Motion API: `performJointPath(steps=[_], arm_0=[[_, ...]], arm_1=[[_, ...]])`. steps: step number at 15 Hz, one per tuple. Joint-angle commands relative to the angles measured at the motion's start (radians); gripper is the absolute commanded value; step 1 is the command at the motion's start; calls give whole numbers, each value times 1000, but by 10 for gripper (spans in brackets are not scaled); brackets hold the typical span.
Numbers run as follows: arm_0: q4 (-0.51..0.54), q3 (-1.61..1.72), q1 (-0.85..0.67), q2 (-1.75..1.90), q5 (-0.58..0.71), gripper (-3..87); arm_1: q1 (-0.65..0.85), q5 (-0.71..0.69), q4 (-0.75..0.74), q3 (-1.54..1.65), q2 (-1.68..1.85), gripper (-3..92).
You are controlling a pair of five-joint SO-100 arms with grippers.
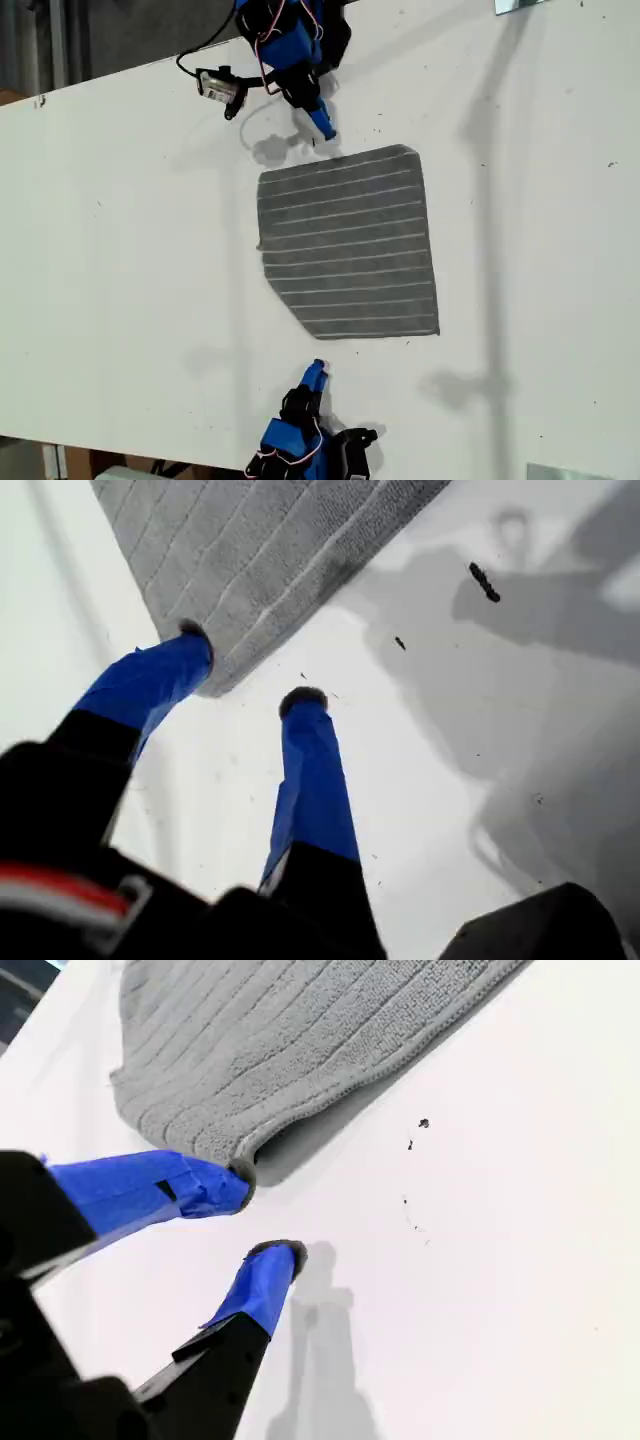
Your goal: Grasp corners of a square towel and fold twice.
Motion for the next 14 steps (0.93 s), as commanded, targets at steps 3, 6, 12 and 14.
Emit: performJointPath(steps=[3,6,12,14], arm_0=[[-43,-365,-55,-446,84,109],[-143,-552,106,-928,9,103],[-356,-509,209,-1103,-75,100],[-365,-503,213,-1104,-80,100]], arm_1=[[41,-127,-149,-532,-930,221],[-153,-21,-247,-738,-1427,246],[-422,195,-354,-793,-1560,293],[-431,189,-413,-822,-1647,296]])
